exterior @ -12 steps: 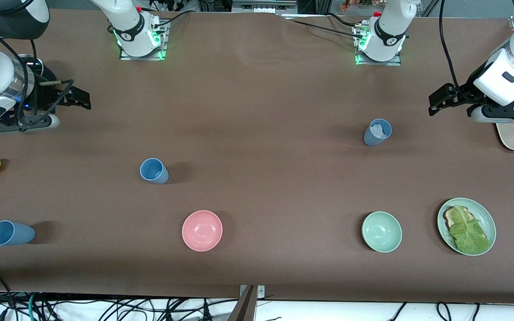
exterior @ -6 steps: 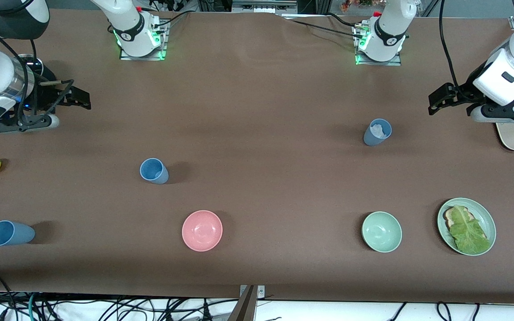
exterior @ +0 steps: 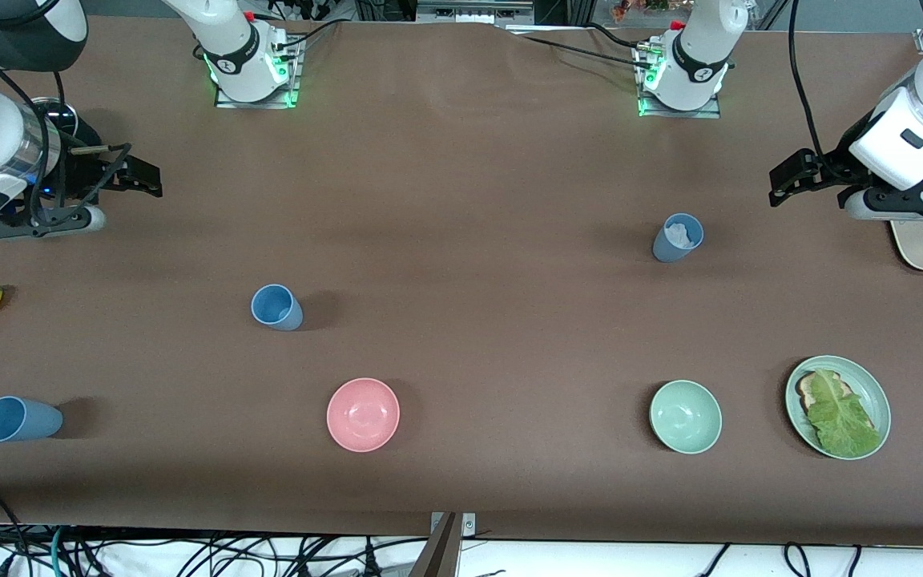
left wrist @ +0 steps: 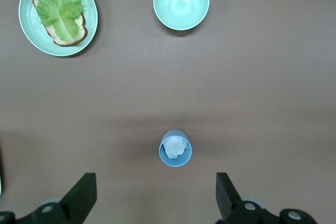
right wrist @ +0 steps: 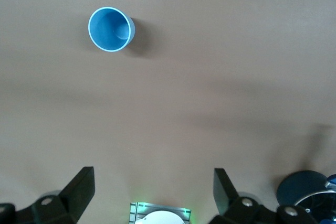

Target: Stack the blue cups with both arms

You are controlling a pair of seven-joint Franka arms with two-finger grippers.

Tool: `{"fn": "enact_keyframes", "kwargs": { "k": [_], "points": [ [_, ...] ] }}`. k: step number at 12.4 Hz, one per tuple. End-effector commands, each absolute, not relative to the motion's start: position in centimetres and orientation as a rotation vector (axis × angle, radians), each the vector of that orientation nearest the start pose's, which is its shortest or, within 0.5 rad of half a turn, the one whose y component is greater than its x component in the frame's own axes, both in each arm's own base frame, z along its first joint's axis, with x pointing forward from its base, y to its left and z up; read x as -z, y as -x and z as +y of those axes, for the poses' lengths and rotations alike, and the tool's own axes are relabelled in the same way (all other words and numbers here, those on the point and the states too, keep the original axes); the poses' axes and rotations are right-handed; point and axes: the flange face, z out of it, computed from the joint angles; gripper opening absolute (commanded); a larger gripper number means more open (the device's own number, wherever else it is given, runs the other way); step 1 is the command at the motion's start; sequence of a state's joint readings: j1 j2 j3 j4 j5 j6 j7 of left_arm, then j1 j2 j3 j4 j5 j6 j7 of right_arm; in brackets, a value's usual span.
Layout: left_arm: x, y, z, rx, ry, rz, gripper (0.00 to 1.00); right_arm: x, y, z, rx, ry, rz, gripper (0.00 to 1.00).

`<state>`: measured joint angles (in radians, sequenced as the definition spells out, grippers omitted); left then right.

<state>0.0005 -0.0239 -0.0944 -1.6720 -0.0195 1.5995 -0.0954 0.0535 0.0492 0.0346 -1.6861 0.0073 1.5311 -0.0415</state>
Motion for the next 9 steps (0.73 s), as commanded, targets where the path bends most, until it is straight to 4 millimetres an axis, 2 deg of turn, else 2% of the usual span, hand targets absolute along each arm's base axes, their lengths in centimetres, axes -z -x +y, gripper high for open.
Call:
{"fn": "enact_keyframes", "kwargs": {
  "k": [1, 3, 4, 6, 8, 9],
  "points": [
    [-58.3, -53.8, -4.9, -0.208, 3.149, -0.013, 1.00, -54.6, -55.5, 4.8, -0.328, 3.101, -0.209, 1.00],
    [-56.6, -53.8, -3.9, -0.326, 3.143, -0.020, 1.00, -54.6, -55.5, 4.8, -0.328, 3.101, -0.209, 1.00],
    [-55.5, -53.9, -4.1, -0.401, 3.135, -0.014, 1.00, -54.5, -55.6, 4.8, -0.331, 3.101, -0.209, 1.00],
    [-51.6, -55.1, -4.0, -0.507, 3.111, -0.010, 1.00, -54.6, -55.5, 4.8, -0.328, 3.101, -0.209, 1.00],
    [-48.9, -56.1, -4.1, -0.494, 3.118, 0.014, 1.00, -54.6, -55.5, 4.8, -0.328, 3.101, -0.209, 1.00],
    [-47.0, -55.8, -4.2, -0.503, 3.117, 0.068, 1.00, -54.5, -55.6, 4.8, -0.331, 3.101, -0.209, 1.00]
  ]
}}
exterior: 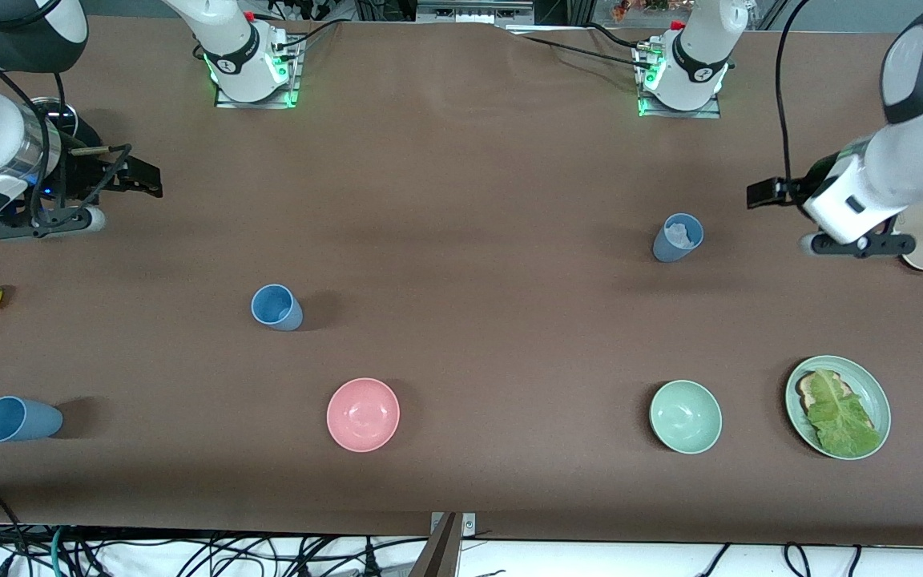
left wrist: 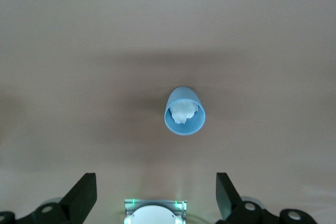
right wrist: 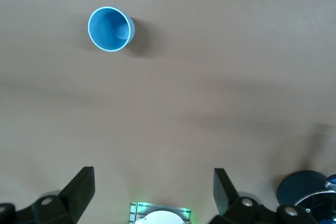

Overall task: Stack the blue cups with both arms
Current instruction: 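Reach the left gripper to the blue cup nearest it and grasp it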

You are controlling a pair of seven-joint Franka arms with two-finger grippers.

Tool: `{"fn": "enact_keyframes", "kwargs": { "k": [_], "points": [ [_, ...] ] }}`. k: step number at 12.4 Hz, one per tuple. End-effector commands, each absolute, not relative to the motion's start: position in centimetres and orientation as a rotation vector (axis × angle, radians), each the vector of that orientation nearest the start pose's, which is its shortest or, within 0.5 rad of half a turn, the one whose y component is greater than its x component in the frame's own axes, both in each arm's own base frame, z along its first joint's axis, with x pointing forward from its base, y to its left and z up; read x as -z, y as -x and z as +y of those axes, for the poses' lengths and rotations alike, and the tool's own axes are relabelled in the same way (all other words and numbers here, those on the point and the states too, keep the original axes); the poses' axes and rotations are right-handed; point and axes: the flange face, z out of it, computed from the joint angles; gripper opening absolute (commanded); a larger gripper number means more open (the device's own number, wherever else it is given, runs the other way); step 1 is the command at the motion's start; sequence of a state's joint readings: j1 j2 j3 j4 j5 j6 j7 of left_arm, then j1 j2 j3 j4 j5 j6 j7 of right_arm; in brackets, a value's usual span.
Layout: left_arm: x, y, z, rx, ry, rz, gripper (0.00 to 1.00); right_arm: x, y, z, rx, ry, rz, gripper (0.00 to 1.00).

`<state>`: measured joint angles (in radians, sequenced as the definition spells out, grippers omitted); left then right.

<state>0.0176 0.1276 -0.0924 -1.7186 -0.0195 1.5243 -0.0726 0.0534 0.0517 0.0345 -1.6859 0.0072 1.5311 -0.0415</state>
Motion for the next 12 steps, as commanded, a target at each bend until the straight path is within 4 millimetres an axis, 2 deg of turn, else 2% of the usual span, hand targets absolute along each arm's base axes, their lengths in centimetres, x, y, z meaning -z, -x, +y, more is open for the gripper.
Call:
{"fn": "enact_keyframes", "kwargs": {
  "k": [1, 4, 8, 11, 12],
  "points": [
    [-42.9, -55.4, -3.7, -0.466, 3.073, 0.147, 1.00, -54.5, -55.6, 4.8, -0.331, 3.101, -0.209, 1.00],
    [-37.1, -52.8, -3.5, -0.540, 3.052, 0.160, 1.00, -54.5, -55.6, 4.8, -0.331, 3.101, -0.211, 1.00],
    [-29.6, -49.1, -2.4, -0.481, 3.071, 0.146, 1.00, -54.5, -55.6, 4.8, -0.331, 3.101, -0.209, 1.00],
    [-27.2, -47.8, -2.5, -0.521, 3.067, 0.151, 0.97, -54.5, -55.6, 4.8, -0.331, 3.101, -0.211, 1.00],
    [-26.0, -47.8, -3.0, -0.551, 3.060, 0.170, 0.88, -54.5, -55.5, 4.7, -0.335, 3.100, -0.209, 1.00]
  ]
}}
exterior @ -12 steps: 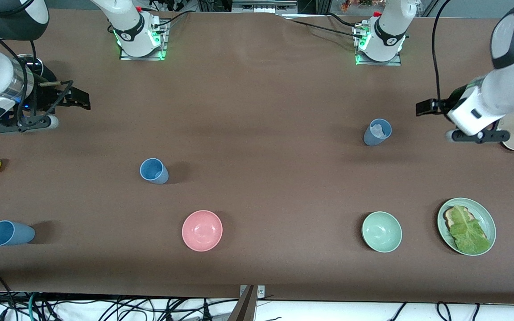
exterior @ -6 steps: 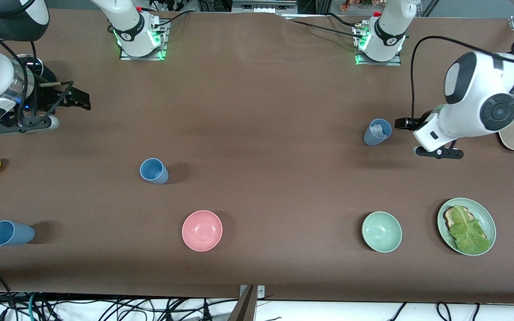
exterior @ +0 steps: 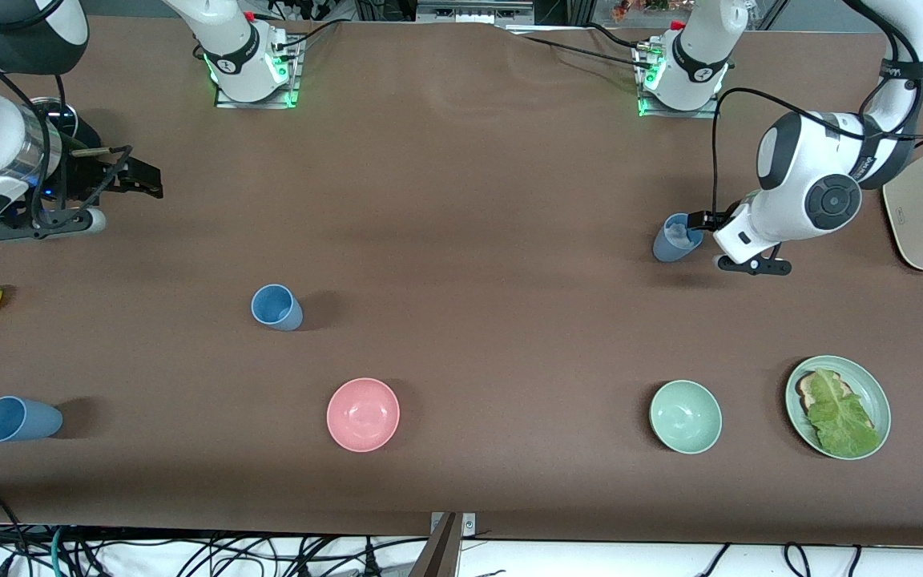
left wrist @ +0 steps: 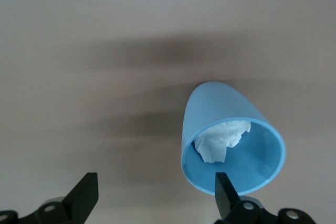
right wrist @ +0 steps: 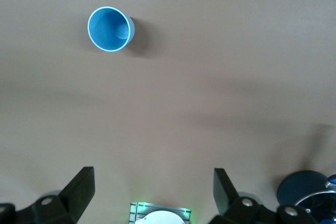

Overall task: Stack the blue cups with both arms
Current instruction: 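Reach the left gripper to the blue cup nearest it and grasp it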

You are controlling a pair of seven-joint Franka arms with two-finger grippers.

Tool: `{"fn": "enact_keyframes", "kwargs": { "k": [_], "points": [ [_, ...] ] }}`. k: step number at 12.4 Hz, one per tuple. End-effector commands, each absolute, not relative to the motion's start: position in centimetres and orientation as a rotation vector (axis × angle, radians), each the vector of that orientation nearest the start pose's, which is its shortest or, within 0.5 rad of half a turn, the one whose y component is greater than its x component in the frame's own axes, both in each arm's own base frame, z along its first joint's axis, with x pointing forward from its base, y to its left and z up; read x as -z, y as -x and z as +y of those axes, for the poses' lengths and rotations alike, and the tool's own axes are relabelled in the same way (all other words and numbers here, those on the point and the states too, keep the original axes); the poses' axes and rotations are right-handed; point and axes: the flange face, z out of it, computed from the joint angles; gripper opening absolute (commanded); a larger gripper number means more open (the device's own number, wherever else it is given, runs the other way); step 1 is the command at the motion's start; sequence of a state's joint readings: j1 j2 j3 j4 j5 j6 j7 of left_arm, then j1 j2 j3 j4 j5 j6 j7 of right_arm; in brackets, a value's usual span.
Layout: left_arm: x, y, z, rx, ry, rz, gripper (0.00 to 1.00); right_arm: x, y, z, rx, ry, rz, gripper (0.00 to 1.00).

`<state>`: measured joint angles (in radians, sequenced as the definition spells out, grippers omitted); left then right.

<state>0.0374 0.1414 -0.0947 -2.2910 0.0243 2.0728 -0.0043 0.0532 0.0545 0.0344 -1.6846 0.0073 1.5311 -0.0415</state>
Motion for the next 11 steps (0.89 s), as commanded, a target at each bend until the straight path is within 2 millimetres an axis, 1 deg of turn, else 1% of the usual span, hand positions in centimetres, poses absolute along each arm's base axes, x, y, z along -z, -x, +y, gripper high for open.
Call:
{"fn": "enact_keyframes", "kwargs": {
  "k": [1, 2, 3, 4, 6, 7, 10, 11],
  "points": [
    [-25.8, -47.9, -2.9, -0.554, 3.061, 0.168, 0.70, -54.5, -55.6, 4.6, -0.333, 3.101, -0.206, 1.00],
    [-25.4, -48.0, -3.3, -0.553, 3.061, 0.162, 0.49, -54.5, -55.6, 4.7, -0.333, 3.101, -0.209, 1.00],
    [-24.2, -48.5, -3.1, -0.549, 3.067, 0.150, 0.46, -54.5, -55.6, 4.7, -0.333, 3.101, -0.209, 1.00],
    [-23.4, -48.6, -2.6, -0.562, 3.071, 0.132, 0.44, -54.5, -55.6, 4.7, -0.333, 3.101, -0.209, 1.00],
    [-23.4, -48.5, -2.8, -0.566, 3.077, 0.130, 0.06, -54.5, -55.6, 4.7, -0.333, 3.101, -0.209, 1.00],
    [-23.6, -48.7, -3.0, -0.568, 3.076, 0.128, 0.00, -54.5, -55.6, 4.7, -0.333, 3.101, -0.209, 1.00],
    [-24.0, -49.1, -3.2, -0.566, 3.076, 0.119, 0.00, -54.5, -55.5, 5.0, -0.331, 3.100, -0.213, 1.00],
    [-24.9, -49.8, -3.3, -0.563, 3.075, 0.118, 0.00, -54.5, -55.5, 5.0, -0.335, 3.100, -0.213, 1.00]
  ]
}}
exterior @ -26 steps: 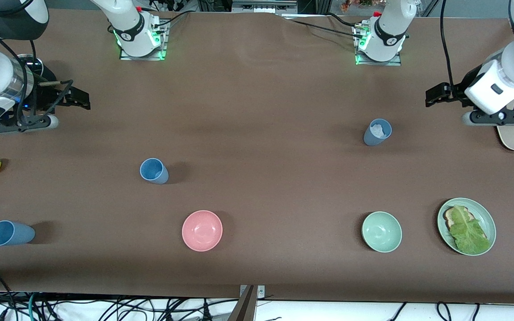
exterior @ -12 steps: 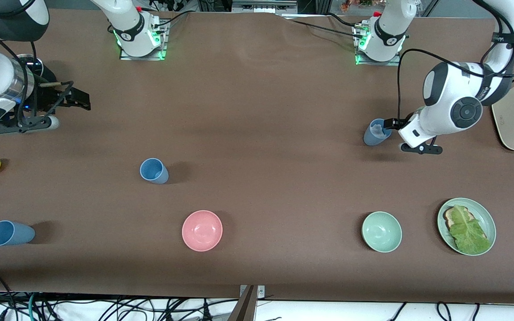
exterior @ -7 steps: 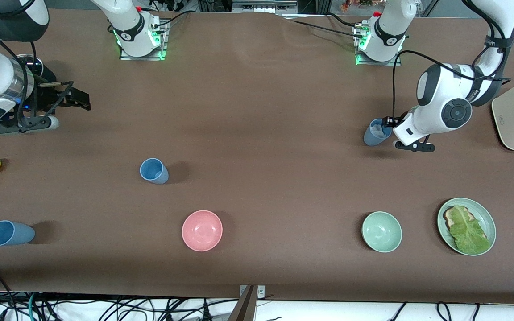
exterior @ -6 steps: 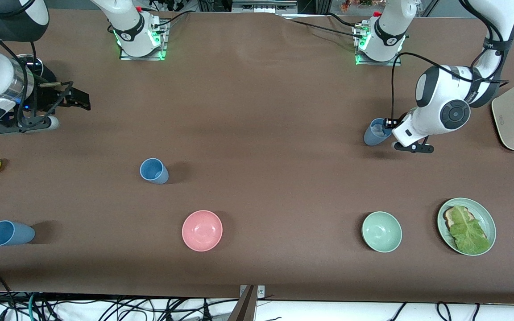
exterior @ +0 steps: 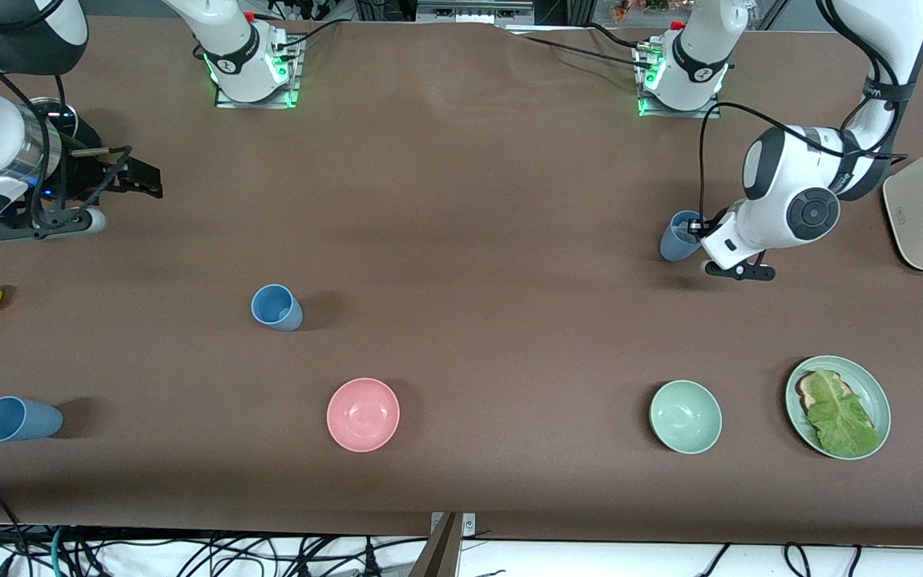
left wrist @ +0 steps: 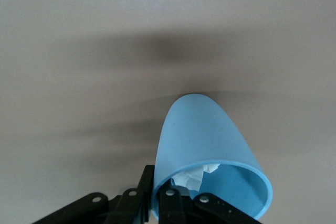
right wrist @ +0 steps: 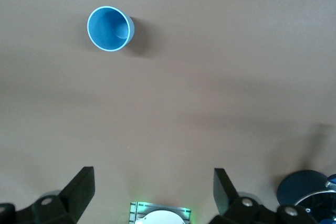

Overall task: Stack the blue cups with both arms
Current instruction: 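Reach the left gripper to the blue cup nearest it and grasp it, then lift the blue cup with the left gripper and carry it toward the table center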

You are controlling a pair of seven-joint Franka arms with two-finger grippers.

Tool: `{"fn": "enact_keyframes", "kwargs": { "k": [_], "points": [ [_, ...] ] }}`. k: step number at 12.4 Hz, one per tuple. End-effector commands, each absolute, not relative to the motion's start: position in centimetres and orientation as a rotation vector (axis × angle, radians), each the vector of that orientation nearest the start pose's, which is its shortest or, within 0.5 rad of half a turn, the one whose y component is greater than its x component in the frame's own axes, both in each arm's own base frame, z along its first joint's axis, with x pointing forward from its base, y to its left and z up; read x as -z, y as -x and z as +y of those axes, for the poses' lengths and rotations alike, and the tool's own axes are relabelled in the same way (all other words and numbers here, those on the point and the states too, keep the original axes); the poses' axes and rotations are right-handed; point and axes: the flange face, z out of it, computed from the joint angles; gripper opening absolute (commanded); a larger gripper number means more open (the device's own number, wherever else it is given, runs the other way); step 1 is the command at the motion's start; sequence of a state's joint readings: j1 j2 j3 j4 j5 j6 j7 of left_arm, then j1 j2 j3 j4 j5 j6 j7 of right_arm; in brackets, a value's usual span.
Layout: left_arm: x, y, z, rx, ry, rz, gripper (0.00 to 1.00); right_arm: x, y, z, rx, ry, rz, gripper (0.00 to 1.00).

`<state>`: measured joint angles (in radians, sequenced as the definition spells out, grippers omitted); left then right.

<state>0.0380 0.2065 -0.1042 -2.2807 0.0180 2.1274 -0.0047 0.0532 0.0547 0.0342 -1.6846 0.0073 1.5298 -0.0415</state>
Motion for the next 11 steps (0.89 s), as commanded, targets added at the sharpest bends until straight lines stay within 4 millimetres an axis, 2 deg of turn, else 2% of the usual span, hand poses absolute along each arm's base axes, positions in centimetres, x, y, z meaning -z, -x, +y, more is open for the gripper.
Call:
{"fn": "enact_keyframes", "kwargs": {
  "k": [1, 4, 5, 7, 8, 10, 11],
  "points": [
    [-26.0, -50.5, -3.5, -0.588, 3.069, 0.120, 0.00, -54.5, -55.5, 4.9, -0.333, 3.099, -0.213, 1.00],
    [-31.3, -53.6, -6.2, -0.708, 3.118, 0.093, 0.00, -54.5, -55.6, 4.9, -0.331, 3.100, -0.213, 1.00],
    [-31.9, -54.6, -7.4, -0.748, 3.132, 0.103, 0.00, -54.5, -55.5, 4.9, -0.333, 3.099, -0.213, 1.00],
    [-33.4, -55.4, -11.5, -0.758, 3.225, 0.116, 0.00, -54.5, -55.5, 4.9, -0.333, 3.099, -0.213, 1.00],
    [-33.2, -55.8, -14.1, -0.771, 3.253, 0.150, 0.00, -54.5, -55.5, 4.9, -0.333, 3.099, -0.213, 1.00],
    [-34.0, -56.6, -21.7, -0.728, 3.255, 0.248, 0.00, -54.5, -55.5, 4.9, -0.333, 3.099, -0.213, 1.00],
    [-33.8, -57.2, -24.8, -0.716, 3.243, 0.174, 0.00, -54.5, -55.5, 5.0, -0.331, 3.100, -0.216, 1.00]
  ]
}}
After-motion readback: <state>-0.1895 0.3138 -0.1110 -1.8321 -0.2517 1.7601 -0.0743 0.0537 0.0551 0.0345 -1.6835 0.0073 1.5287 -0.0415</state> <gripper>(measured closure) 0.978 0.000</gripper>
